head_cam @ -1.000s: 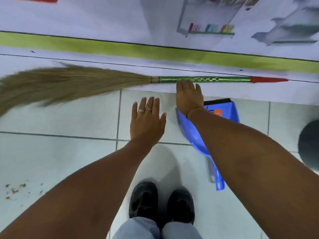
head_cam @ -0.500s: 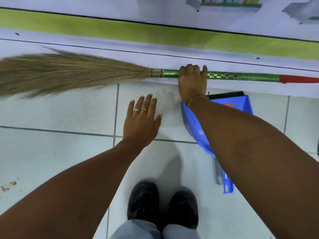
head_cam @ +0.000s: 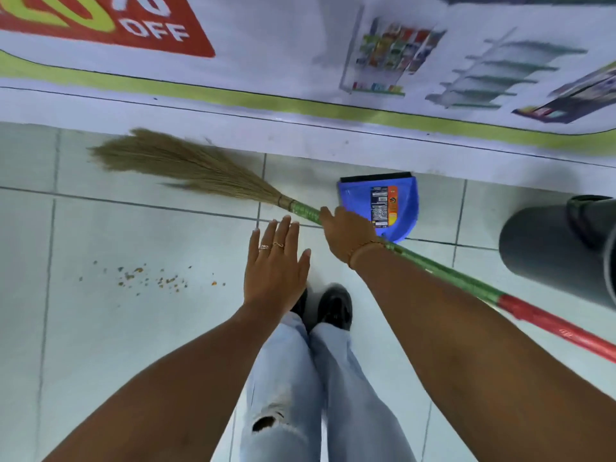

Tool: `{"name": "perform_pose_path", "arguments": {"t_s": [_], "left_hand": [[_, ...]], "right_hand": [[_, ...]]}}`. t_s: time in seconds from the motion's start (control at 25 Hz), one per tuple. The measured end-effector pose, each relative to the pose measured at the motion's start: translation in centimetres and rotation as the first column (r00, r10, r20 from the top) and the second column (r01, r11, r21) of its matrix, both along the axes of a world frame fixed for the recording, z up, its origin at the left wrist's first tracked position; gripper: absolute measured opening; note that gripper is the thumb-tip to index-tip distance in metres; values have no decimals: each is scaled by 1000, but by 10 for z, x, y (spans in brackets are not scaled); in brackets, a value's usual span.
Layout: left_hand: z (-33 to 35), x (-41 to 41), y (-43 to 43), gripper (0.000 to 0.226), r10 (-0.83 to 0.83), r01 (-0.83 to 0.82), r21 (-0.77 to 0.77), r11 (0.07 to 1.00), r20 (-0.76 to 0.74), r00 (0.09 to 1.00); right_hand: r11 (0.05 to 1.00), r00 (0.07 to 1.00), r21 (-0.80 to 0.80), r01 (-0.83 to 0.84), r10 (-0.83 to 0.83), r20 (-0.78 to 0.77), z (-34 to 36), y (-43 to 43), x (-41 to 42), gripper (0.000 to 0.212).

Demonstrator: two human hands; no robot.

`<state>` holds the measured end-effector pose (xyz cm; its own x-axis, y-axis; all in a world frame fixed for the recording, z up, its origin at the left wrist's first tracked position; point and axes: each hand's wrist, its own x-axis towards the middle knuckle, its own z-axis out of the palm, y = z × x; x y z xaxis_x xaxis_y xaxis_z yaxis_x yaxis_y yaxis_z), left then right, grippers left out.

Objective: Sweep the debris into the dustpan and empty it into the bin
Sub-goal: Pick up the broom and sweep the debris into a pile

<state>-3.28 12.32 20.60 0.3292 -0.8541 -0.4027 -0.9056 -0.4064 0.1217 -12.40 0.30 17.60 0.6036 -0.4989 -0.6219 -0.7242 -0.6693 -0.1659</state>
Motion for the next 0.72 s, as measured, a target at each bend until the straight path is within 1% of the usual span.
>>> {"name": "perform_pose_path", "arguments": {"t_s": [0.08, 0.2, 0.28, 0.36, 0.4, 0.48, 0.56, 0.64, 0.72], "left_hand": [[37, 0, 17, 55, 32, -31, -27, 999, 10, 999], [73, 0, 44, 57, 72, -71, -29, 997, 19, 997], [87, 2, 62, 61, 92, -92, -19, 996, 1, 996], [100, 7, 87, 63, 100, -101, -16, 995, -27, 995], [103, 10, 102, 64, 87, -88, -22, 996, -38, 995], [105, 18, 127, 63, 61, -62, -12, 998, -67, 996], [109, 24, 166, 56, 43, -42, 13, 999, -99, 994], [114, 32, 211, 54, 21, -16, 42, 999, -137, 990], [120, 37, 256, 55, -4, 18, 80, 997, -169, 986]], "right_hand": [[999, 999, 25, -31, 31, -25, 42, 16, 1, 50], [999, 1000, 45, -1, 2, -10, 84, 50, 0, 48], [991, 994, 84, 101, -97, -56, 103, 75, 1, 47], [955, 966, 170, 245, -224, -132, 119, 110, -2, 47], [942, 955, 181, 282, -256, -150, 124, 131, -5, 47], [948, 958, 156, 276, -257, -130, 130, 169, -15, 48], [937, 946, 140, 321, -310, -97, 136, 211, -22, 49], [913, 920, 127, 388, -376, -109, 144, 252, -26, 50], [907, 906, 96, 411, -395, -152, 151, 291, -31, 51]]}}
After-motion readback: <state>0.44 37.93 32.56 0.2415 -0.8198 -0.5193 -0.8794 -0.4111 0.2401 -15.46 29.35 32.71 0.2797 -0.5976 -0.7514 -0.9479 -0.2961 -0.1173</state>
